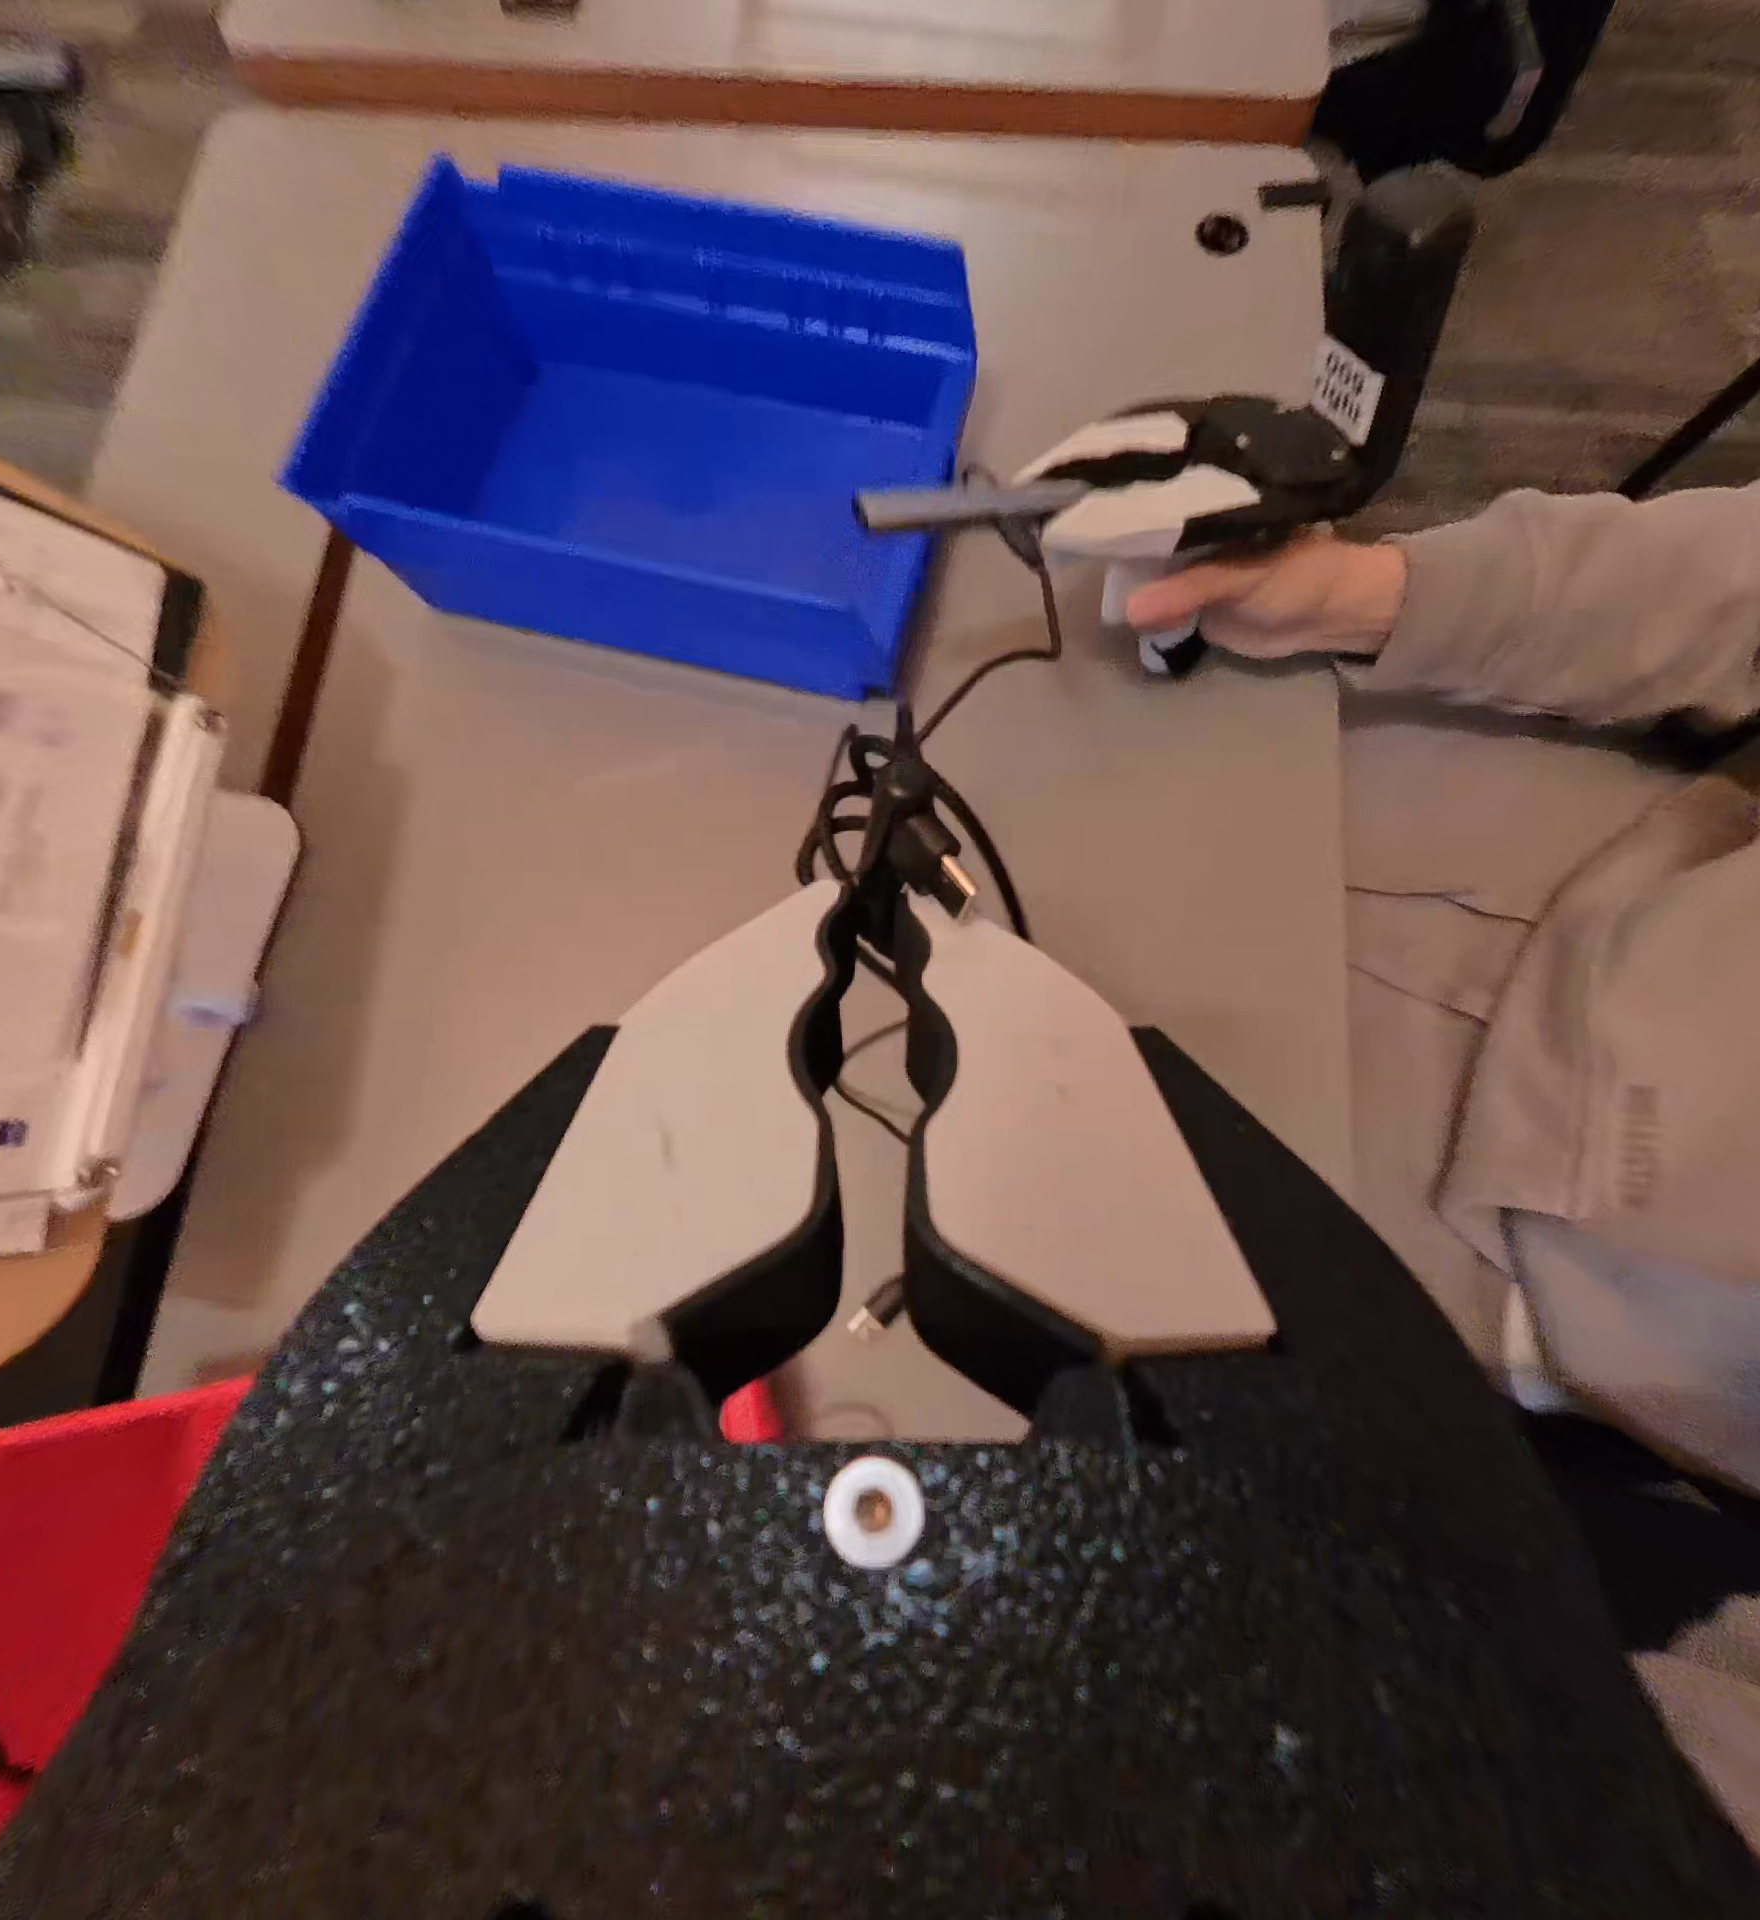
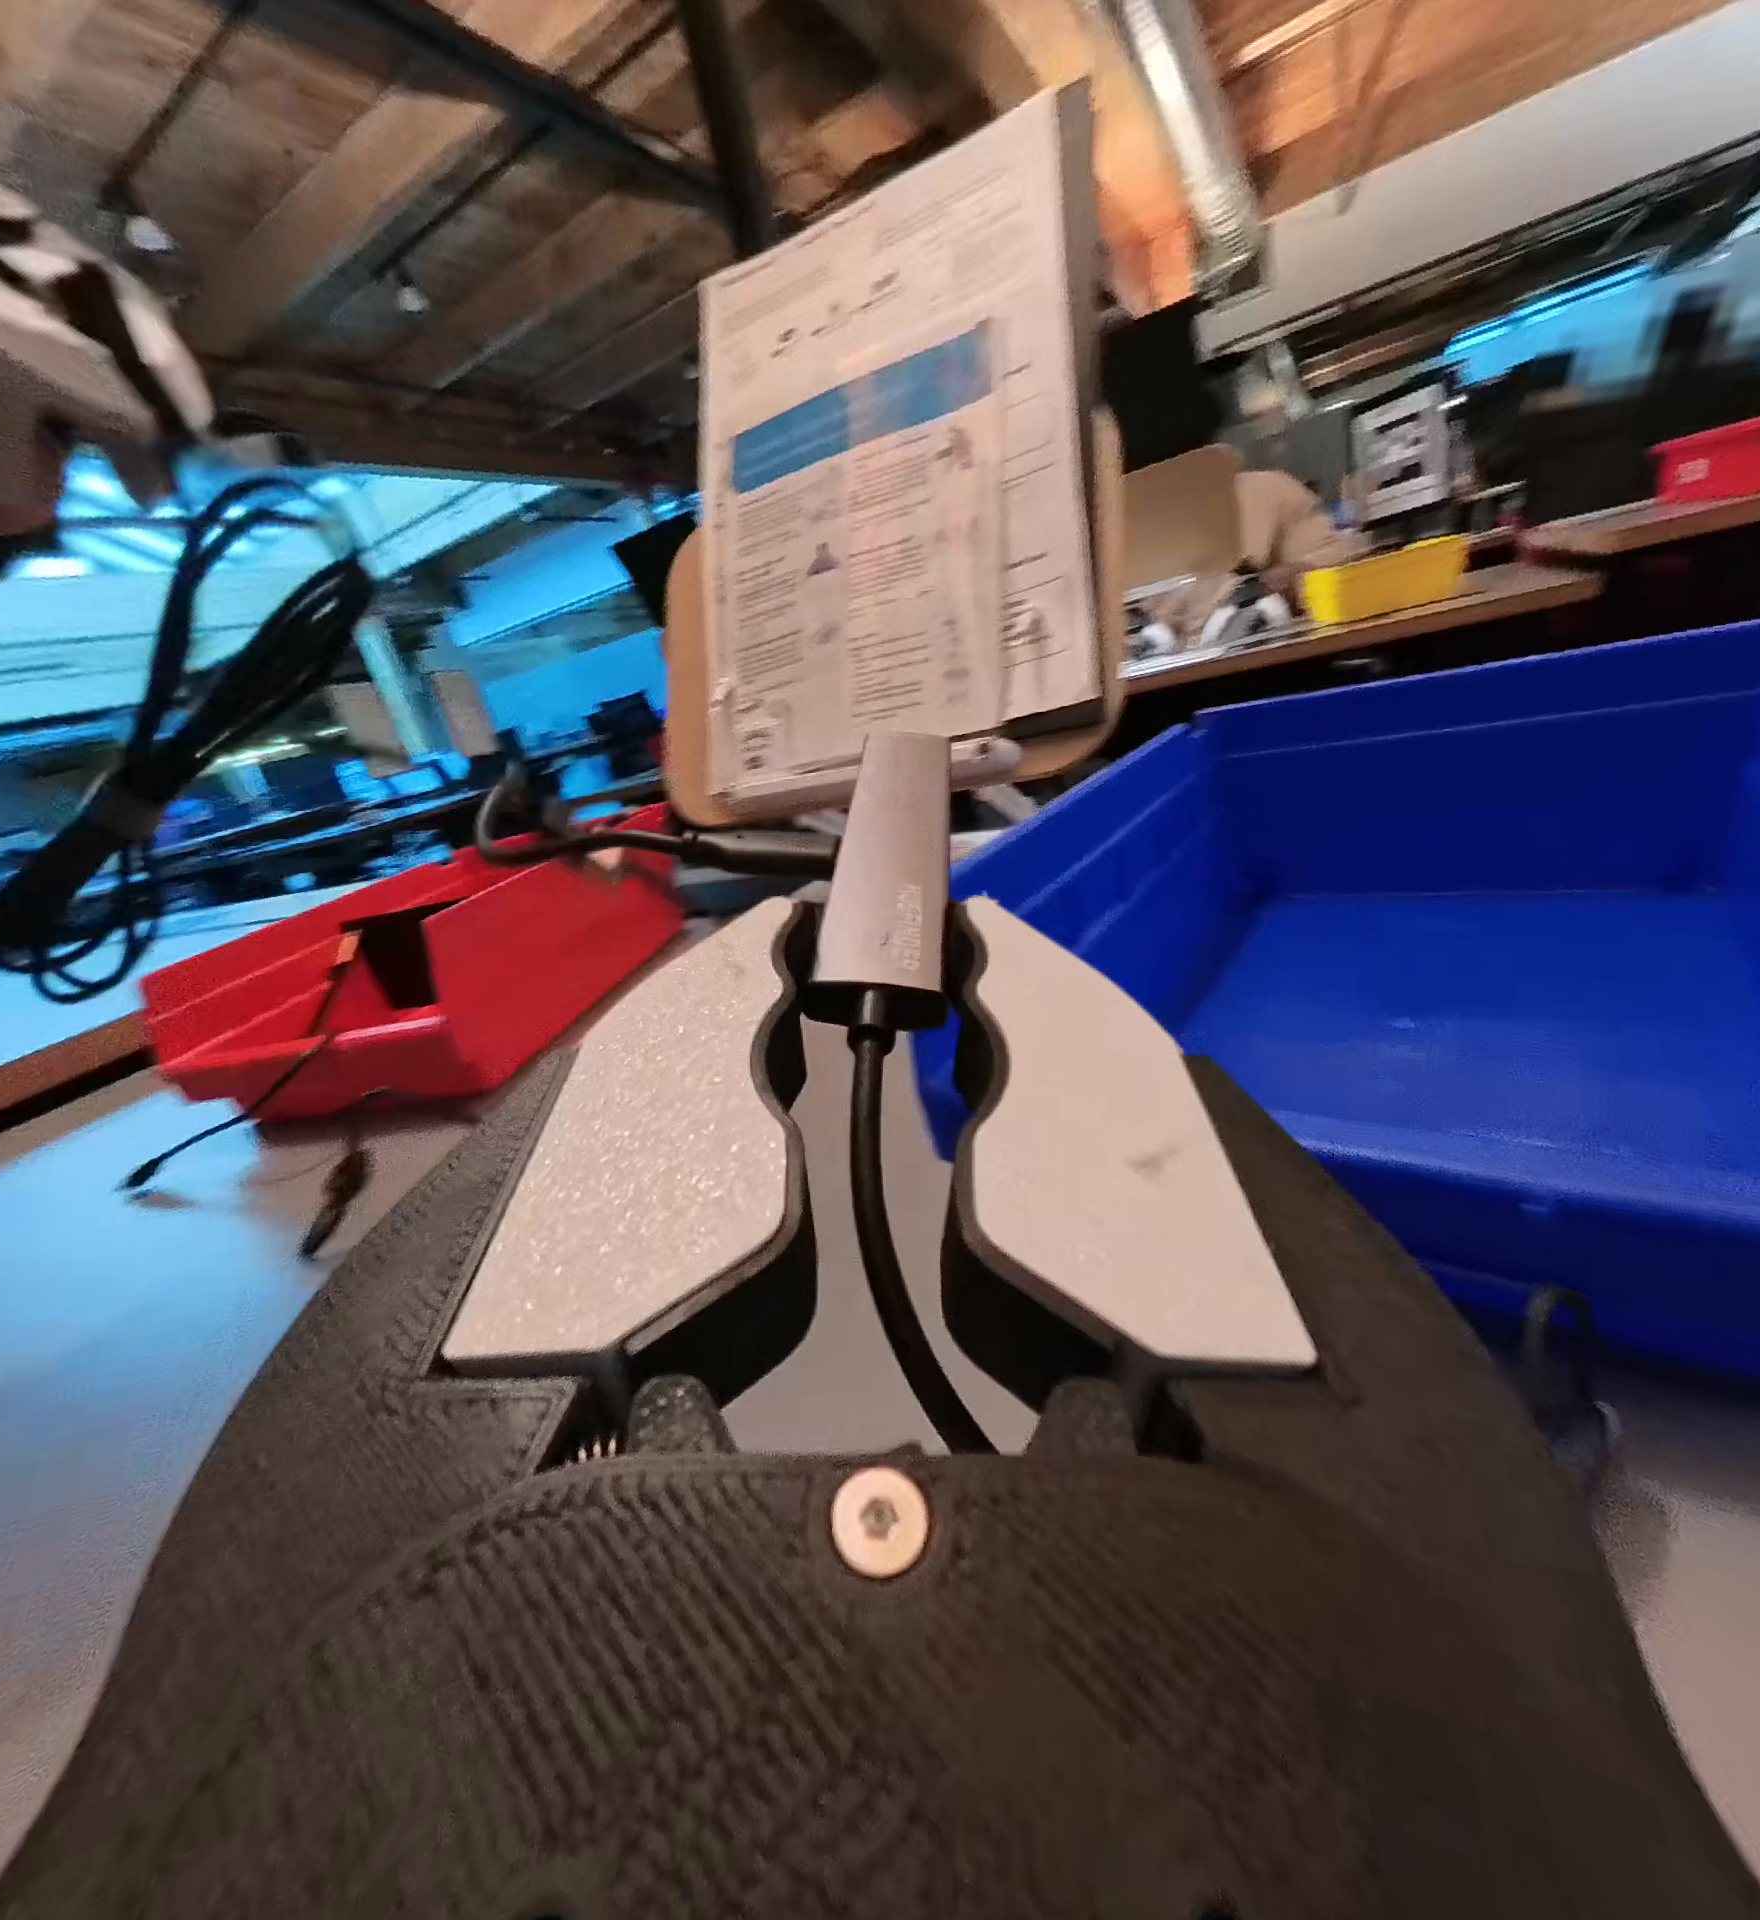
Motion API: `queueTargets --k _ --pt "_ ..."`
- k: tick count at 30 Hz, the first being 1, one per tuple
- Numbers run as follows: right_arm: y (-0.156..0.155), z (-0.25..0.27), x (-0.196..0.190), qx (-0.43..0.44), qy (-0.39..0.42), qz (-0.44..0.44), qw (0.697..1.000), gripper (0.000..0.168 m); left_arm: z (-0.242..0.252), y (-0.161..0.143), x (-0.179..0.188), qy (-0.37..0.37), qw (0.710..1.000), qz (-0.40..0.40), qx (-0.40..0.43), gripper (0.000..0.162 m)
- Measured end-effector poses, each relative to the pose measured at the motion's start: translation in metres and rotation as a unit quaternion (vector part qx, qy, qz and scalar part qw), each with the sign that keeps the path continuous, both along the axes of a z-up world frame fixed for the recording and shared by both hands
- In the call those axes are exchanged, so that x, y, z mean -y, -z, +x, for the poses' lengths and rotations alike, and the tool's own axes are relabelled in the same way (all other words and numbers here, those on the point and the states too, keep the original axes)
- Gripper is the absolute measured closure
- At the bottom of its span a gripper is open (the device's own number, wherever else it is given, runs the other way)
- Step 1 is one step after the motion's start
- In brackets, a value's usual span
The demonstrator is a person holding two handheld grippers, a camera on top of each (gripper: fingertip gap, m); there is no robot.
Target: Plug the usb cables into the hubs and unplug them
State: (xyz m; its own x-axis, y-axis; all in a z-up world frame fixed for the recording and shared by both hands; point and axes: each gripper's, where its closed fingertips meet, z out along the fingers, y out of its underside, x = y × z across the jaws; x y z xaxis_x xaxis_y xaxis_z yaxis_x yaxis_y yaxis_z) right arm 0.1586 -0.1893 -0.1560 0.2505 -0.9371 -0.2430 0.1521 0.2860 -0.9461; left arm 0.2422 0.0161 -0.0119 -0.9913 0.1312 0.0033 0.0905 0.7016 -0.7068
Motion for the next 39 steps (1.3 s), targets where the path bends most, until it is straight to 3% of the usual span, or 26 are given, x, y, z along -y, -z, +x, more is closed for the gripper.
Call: queueTargets --k 4,7,11,15,18,22,25,31,34,39 --pt "0.0 -0.002 0.022 -0.001 0.049 -0.003 0.999 0.144 -0.006 0.043 -0.014 0.029 0.985 0.16 -0.05 0.157" --pt "0.0 -0.003 0.022 -0.003 0.034 -0.004 0.999 0.143 0.004 0.074 -0.017 0.025 0.974 0.224 -0.007 0.156" --pt "0.002 -0.001 0.013 -0.009 0.003 -0.016 1.0 0.143 0.06 0.065 0.006 -0.12 0.978 0.161 0.057 0.156" --pt "0.002 -0.001 0.01 -0.009 -0.005 -0.025 1.0 0.143 0.105 0.032 0.026 -0.23 0.953 0.024 0.198 0.156" --pt "0.001 -0.001 0.011 -0.007 -0.008 -0.015 1.0 0.144 0.081 0.043 0.034 -0.209 0.933 -0.031 0.292 0.156" --pt "0.002 -0.001 0.01 -0.008 -0.016 -0.015 1.0 0.144 0.03 0.108 0.024 -0.207 0.902 -0.046 0.376 0.156" --pt "0.002 -0.001 0.006 -0.011 -0.022 -0.024 0.999 0.144 -0.02 0.159 0.018 -0.198 0.903 -0.06 0.377 0.156" --pt "0.003 -0.001 0.002 -0.012 -0.03 -0.035 0.999 0.143 -0.08 0.219 0.003 -0.229 0.915 -0.05 0.328 0.151" --pt "0.002 -0.001 0.001 -0.01 -0.031 -0.037 0.999 0.143 -0.109 0.251 0.001 -0.158 0.942 -0.012 0.296 0.133" --pt "0.002 -0.001 -0.001 -0.01 -0.034 -0.043 0.998 0.144 -0.138 0.252 -0.007 0.009 0.943 0.041 0.33 0.134"
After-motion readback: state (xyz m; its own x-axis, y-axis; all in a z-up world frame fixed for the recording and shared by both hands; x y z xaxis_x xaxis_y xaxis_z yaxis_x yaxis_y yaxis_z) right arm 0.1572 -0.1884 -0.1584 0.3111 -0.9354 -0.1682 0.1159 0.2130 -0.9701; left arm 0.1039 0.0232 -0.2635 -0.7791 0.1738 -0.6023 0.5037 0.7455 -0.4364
